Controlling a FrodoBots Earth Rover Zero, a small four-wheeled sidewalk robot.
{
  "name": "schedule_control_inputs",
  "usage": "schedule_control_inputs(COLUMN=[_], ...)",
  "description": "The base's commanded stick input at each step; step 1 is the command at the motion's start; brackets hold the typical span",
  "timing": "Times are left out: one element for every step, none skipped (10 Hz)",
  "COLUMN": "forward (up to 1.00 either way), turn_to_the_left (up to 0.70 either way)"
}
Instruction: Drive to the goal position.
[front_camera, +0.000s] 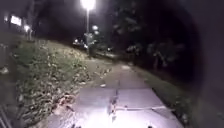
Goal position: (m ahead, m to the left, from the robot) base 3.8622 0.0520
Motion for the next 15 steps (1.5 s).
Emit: schedule_control_inputs(forward=[0.45, 0.45, 0.45, 0.45, 0.45, 0.45, 0.45, 0.45, 0.45, 0.45, 0.45, 0.45, 0.45, 0.45, 0.45], turn_to_the_left=[0.0, 0.0, 0.0, 0.0, 0.0, 0.0, 0.0, 0.0, 0.0, 0.0, -0.2, -0.27, -0.27, -0.27, -0.27])
